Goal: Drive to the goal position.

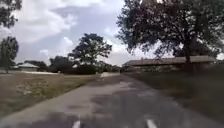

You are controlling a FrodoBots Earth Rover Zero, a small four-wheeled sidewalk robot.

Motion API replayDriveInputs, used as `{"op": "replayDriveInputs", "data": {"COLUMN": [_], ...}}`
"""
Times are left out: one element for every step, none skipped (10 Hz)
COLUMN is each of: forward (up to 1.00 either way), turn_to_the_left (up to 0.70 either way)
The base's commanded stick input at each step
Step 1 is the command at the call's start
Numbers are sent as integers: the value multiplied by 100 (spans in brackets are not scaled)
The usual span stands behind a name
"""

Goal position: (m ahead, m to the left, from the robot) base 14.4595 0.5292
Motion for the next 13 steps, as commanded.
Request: {"op": "replayDriveInputs", "data": {"forward": [85,85,85,85,85,85,85,85,85,85,85,85,85], "turn_to_the_left": [0,0,0,0,0,0,0,0,0,0,0,0,0]}}
